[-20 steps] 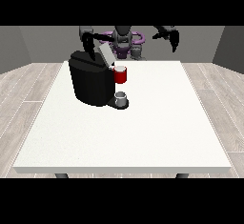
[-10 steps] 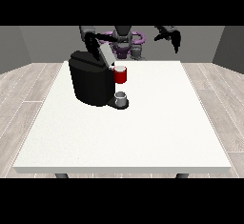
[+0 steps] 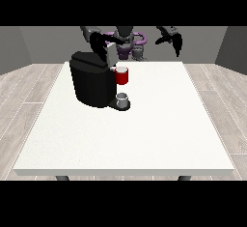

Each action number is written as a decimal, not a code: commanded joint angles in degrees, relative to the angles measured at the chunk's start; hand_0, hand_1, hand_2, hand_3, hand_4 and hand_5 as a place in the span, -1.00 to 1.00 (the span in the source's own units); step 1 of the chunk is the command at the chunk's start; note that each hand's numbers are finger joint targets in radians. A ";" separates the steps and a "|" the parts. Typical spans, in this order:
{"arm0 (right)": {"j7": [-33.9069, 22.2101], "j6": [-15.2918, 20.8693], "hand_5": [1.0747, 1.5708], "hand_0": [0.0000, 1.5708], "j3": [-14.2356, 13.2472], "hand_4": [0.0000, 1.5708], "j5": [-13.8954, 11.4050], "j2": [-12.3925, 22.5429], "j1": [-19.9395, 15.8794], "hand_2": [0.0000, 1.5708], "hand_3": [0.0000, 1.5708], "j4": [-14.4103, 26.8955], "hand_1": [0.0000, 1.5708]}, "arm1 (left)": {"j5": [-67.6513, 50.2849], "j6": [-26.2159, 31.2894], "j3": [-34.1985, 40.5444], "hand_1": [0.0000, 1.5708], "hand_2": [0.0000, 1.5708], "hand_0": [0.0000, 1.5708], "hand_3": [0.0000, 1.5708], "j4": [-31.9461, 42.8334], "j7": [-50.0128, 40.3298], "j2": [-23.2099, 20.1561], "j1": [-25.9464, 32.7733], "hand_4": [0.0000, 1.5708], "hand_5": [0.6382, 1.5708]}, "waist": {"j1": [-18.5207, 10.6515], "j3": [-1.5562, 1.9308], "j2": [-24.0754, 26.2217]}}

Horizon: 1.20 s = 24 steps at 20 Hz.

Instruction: Insert the coffee pod into the coffee machine and close the lid

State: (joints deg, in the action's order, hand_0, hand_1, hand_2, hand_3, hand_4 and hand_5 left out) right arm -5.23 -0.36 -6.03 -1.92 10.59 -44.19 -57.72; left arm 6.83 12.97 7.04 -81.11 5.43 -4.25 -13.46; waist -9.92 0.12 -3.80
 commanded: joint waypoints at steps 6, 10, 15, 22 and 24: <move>0.15 2.56 1.00 -1.00 3.31 -1.00 -2.82 -4.00 -6.69 -1.00 -1.00 -1.57 -1.00 | -0.14 0.06 0.49 -1.00 -1.00 -1.00 -1.00 0.99 1.18 -1.29 -4.46 -0.59 1.00 | -3.39 -0.12 -4.77; -3.84 2.72 1.00 -1.00 4.20 -0.87 -5.28 -1.51 -9.05 -1.00 -1.00 -2.97 -1.00 | -0.86 2.48 -0.87 -1.00 -1.00 -1.00 -1.00 1.04 -0.11 -1.26 -3.37 -0.57 1.00 | -6.46 -0.13 -2.85; -6.35 2.05 1.00 -1.00 4.51 -0.62 -6.96 0.70 -10.62 -1.00 -1.00 -4.54 -1.00 | 0.40 1.59 -2.56 -1.00 -1.00 -1.00 -1.00 1.33 2.05 0.37 -2.85 -0.51 1.00 | -8.08 -0.14 -3.41; -9.66 3.05 1.00 -1.00 2.44 -0.87 -7.94 3.10 -13.82 -1.00 -1.00 -6.47 -1.00 | -0.90 4.35 -3.27 -1.00 -1.00 -1.00 -1.00 0.18 2.61 -0.56 -7.11 -0.49 1.00 | -14.32 -0.10 -7.98; -11.37 2.09 1.00 -1.00 3.10 -0.89 -8.78 4.08 -13.88 -1.00 -1.00 -8.17 -1.00 | 0.08 3.53 -3.96 -1.00 -1.00 -1.00 -1.00 0.55 3.99 0.13 -6.82 -0.46 1.00 | -15.26 -0.13 -8.47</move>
State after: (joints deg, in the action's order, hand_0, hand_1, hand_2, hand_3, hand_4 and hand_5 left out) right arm -23.42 2.74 -5.95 -12.09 19.47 -51.63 -63.20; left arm 6.67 15.94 3.99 -80.47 7.66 -4.39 -19.66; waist -18.93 1.73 -10.73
